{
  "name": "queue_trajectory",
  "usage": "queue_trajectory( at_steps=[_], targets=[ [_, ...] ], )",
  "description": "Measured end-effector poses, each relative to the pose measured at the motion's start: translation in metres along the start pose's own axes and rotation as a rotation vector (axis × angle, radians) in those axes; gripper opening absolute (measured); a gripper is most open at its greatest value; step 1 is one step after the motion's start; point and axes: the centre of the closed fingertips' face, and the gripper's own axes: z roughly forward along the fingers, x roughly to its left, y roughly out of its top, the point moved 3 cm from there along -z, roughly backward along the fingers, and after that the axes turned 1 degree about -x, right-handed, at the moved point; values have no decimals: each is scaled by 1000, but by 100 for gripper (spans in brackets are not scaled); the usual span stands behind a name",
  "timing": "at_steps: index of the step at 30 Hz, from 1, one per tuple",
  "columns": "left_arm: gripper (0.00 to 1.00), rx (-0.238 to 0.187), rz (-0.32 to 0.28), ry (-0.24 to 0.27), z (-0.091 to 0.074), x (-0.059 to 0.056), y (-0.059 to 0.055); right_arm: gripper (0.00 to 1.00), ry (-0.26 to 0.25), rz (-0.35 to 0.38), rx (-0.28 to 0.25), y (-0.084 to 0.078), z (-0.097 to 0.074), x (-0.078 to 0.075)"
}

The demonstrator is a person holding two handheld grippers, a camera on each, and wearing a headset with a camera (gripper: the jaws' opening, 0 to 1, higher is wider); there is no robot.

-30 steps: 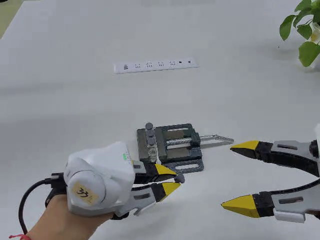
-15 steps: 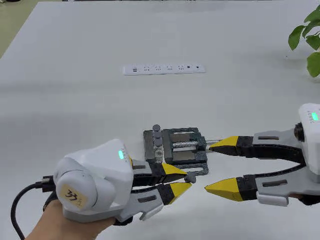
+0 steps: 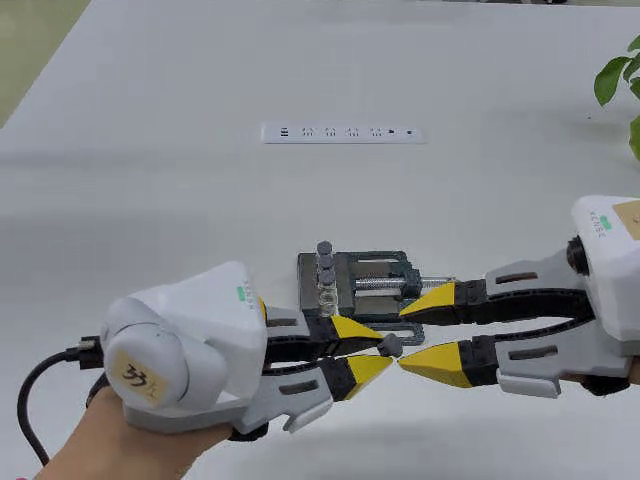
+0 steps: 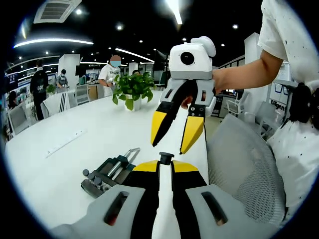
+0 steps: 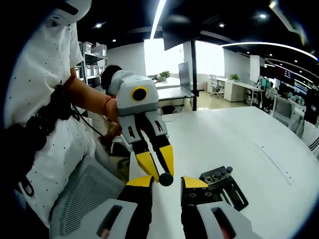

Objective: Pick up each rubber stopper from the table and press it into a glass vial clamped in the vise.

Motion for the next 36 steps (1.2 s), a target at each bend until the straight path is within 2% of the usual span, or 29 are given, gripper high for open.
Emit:
queue_trajectory(
  at_steps=[19, 36],
  targets=[
    [4, -1, 26, -40, -3, -7, 5, 8, 64, -10, 21, 0, 3, 8],
    [4, 6, 32, -67, -7, -11, 6, 7, 85, -20, 30, 3, 4, 13]
  ],
)
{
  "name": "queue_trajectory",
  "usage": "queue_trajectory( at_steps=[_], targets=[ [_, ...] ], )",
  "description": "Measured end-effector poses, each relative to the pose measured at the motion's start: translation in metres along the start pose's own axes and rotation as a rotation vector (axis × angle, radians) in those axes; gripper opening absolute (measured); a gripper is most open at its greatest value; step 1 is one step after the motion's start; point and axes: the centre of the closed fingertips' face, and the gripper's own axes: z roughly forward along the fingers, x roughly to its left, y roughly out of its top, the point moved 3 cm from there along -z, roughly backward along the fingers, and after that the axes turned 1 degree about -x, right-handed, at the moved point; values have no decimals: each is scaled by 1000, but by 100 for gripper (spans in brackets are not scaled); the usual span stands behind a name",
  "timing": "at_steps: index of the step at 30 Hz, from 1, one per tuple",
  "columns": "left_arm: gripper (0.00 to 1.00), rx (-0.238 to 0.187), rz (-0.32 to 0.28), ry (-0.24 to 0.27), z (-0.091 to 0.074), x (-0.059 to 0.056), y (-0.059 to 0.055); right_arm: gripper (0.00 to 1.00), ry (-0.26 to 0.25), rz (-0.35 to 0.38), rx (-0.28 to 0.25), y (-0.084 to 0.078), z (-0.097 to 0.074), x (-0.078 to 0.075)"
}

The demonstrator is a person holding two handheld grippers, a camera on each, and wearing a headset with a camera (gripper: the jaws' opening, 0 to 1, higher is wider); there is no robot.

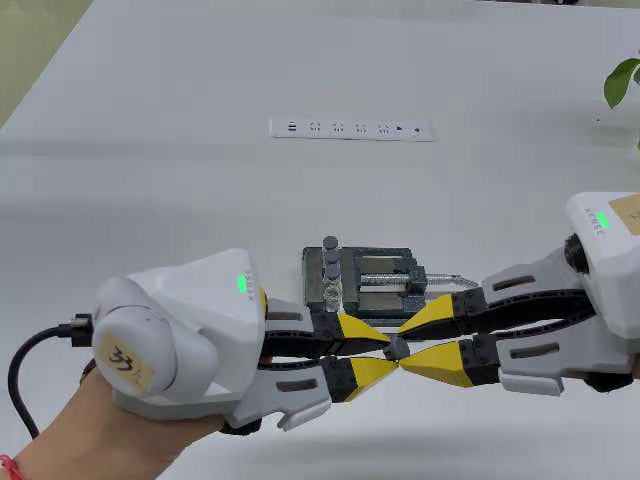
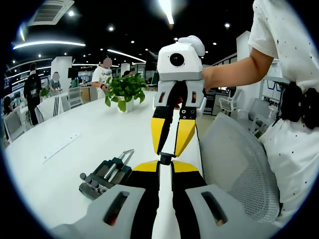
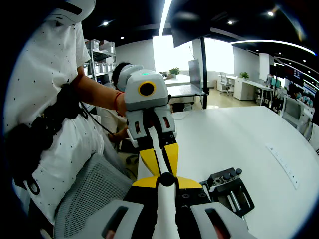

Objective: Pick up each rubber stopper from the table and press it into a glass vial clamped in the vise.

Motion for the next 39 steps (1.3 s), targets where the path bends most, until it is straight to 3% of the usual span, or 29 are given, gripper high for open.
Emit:
queue_trajectory(
  at_steps=[12, 22, 39],
  targets=[
    [4, 15, 2, -11, -1, -1, 0, 6, 8, -9, 11, 0, 1, 0],
    [4, 52, 22, -28, 2, -1, -1, 7, 16, -25, 33, -3, 1, 1],
    [4, 54, 12, -18, 2, 0, 1, 7, 3, -26, 36, -3, 0, 0]
  ],
)
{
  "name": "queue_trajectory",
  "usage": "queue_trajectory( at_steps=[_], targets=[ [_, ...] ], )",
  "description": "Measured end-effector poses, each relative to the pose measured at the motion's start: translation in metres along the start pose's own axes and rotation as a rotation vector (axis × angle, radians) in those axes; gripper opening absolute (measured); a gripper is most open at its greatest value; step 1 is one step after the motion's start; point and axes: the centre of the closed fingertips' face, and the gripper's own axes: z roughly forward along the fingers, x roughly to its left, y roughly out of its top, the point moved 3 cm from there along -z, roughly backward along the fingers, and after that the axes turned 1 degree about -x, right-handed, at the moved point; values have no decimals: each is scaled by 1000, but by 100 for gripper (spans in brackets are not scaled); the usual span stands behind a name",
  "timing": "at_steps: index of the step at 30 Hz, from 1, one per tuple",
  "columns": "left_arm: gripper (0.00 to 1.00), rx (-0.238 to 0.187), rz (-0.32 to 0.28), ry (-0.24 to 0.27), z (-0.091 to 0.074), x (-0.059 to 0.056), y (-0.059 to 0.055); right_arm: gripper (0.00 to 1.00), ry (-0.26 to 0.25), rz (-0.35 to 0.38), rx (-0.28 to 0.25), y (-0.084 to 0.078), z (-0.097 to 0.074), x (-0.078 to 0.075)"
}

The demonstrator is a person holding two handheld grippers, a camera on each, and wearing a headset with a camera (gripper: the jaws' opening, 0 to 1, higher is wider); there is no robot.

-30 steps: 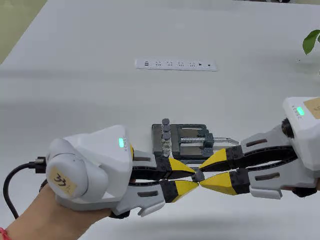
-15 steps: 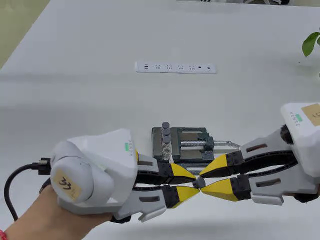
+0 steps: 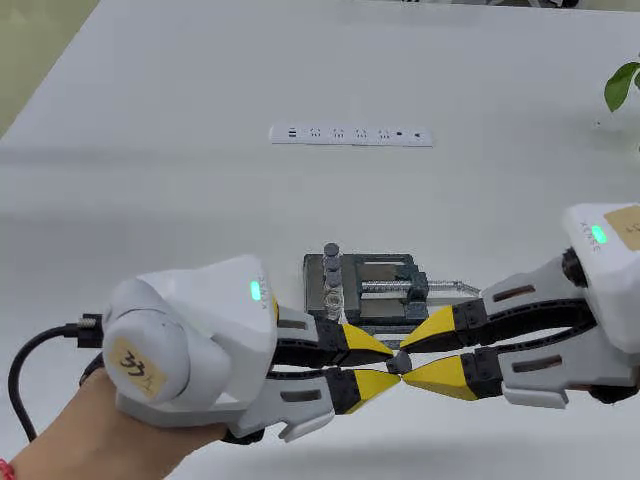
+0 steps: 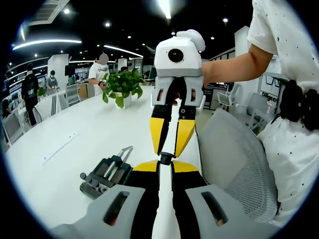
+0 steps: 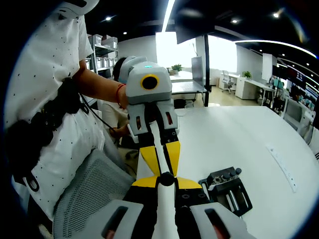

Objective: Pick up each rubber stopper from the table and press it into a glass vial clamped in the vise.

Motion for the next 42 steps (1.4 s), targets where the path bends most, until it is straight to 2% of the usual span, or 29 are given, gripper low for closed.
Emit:
queue_trajectory(
  at_steps=[10, 17, 33, 42],
  targets=[
    [5, -12, -11, 6, -1, 2, 0, 6, -3, 20, 2, 2, 0, -1],
    [5, -12, -10, 12, -2, 3, -2, 5, 1, 19, 23, 2, 3, -2],
    [5, -50, -29, 41, -8, 6, -6, 5, 18, 23, 56, 6, 10, -6],
    [9, -53, -55, 84, -22, 13, -18, 5, 10, 17, 71, 15, 8, -16]
  ],
)
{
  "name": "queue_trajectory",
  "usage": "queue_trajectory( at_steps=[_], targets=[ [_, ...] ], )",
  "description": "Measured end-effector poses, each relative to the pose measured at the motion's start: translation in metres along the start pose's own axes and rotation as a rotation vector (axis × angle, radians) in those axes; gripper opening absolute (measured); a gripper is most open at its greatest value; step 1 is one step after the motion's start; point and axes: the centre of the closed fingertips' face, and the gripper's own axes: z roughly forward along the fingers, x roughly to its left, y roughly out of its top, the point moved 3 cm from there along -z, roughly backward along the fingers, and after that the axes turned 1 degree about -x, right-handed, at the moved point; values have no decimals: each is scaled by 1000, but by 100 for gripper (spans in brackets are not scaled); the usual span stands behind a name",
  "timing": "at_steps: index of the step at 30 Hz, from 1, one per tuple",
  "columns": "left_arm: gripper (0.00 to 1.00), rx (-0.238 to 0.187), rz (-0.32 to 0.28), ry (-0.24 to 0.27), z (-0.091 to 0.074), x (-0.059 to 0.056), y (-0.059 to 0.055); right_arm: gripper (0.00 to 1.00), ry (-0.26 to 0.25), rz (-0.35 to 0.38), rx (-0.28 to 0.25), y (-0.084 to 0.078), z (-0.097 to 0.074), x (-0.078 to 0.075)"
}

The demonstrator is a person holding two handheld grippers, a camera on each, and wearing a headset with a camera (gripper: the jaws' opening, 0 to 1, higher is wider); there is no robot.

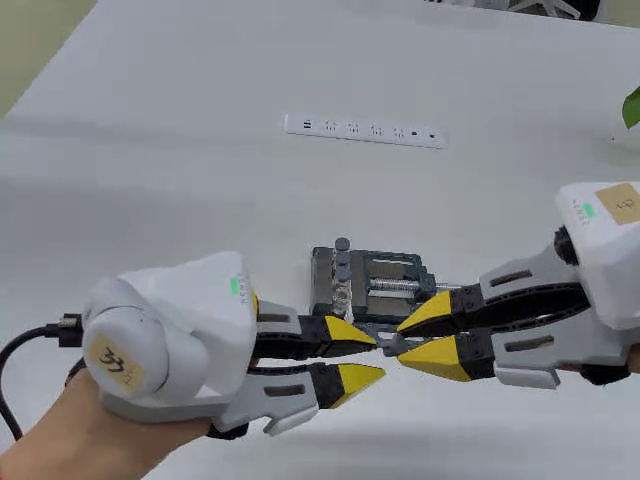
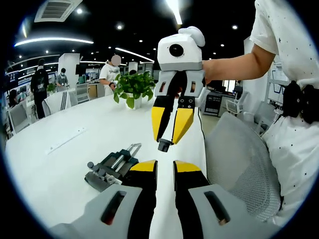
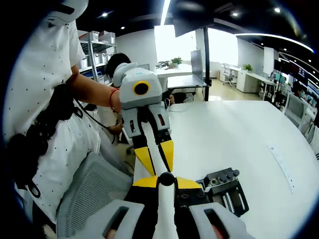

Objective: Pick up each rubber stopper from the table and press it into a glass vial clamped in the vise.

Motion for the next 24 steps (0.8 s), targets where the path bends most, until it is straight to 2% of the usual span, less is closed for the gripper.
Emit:
queue_trajectory(
  at_steps=[8, 15, 24],
  targets=[
    [19, -1, -27, 83, -17, 17, -13, 5, -32, -10, 53, 3, 4, -20],
    [30, -9, -41, 153, -32, 30, -22, 5, -32, -33, 114, 11, 13, -40],
    [47, -6, -54, 204, -42, 39, -37, 6, -49, -37, 207, 9, 27, -66]
  ],
)
